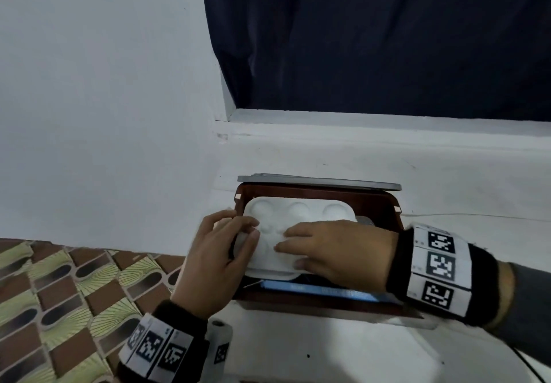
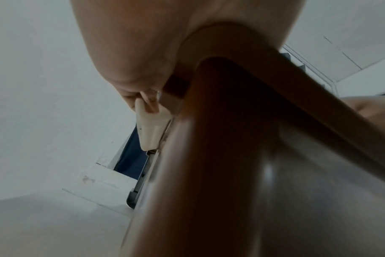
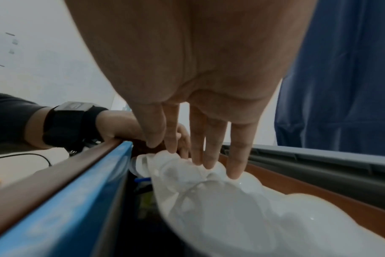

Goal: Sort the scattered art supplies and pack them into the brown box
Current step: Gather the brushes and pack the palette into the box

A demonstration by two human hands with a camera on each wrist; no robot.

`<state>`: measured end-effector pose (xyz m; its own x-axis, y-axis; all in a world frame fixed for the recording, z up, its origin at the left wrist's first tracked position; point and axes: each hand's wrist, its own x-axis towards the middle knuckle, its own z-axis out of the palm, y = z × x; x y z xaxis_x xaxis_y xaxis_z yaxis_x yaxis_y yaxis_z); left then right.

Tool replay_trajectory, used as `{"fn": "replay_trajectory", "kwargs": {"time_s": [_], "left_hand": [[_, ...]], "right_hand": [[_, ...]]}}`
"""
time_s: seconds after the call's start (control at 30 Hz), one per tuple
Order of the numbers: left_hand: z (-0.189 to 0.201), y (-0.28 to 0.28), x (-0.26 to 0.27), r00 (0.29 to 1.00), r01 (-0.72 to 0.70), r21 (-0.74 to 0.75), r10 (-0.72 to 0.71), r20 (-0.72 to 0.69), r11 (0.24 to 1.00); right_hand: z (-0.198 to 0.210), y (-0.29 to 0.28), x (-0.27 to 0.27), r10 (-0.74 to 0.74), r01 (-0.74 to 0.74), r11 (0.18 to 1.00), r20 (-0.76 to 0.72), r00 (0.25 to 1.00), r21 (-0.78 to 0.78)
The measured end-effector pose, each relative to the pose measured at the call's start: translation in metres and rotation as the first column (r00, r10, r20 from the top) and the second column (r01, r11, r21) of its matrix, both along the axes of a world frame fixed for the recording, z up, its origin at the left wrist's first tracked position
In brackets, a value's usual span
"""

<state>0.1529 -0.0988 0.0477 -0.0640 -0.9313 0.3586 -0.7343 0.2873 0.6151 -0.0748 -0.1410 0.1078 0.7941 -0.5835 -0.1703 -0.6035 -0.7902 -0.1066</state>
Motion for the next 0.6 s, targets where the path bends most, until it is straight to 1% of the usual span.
{"fn": "replay_trajectory", "kwargs": {"time_s": [0.1,0.17,0.23,0.3,0.37,0.4,0.5,0.6], "left_hand": [[0.004,-0.001,-0.001,0.998,0.012,-0.003,-0.011,0.061,1.0],[0.009,-0.002,0.0,0.999,0.025,0.012,-0.026,0.038,1.0],[0.016,-0.004,0.003,0.999,0.043,0.061,-0.044,0.018,0.997],[0.026,-0.007,0.006,0.996,0.067,0.096,-0.071,0.045,0.993],[0.036,-0.013,0.008,0.994,0.082,0.089,-0.087,0.061,0.993],[0.041,-0.017,0.008,0.994,0.088,0.08,-0.093,0.06,0.993],[0.049,-0.026,0.005,0.986,0.126,0.063,-0.132,0.105,0.99],[0.046,-0.028,0.006,0.956,0.179,0.093,-0.196,0.22,0.979]], "right_hand": [[0.013,-0.002,-0.016,-0.042,0.054,0.995,0.134,0.99,-0.084],[0.02,-0.005,-0.031,-0.072,0.102,0.986,0.217,0.973,-0.132],[0.026,-0.01,-0.046,-0.126,0.179,0.967,0.268,0.955,-0.183],[0.026,-0.017,-0.061,-0.175,0.258,0.935,0.312,0.934,-0.245],[0.021,-0.029,-0.076,-0.233,0.331,0.892,0.313,0.921,-0.308],[0.018,-0.035,-0.083,-0.288,0.378,0.871,0.295,0.911,-0.316],[0.005,-0.052,-0.1,-0.473,0.508,0.812,0.184,0.862,-0.287],[-0.008,-0.063,-0.111,-0.549,0.563,0.8,0.126,0.826,-0.209]]}}
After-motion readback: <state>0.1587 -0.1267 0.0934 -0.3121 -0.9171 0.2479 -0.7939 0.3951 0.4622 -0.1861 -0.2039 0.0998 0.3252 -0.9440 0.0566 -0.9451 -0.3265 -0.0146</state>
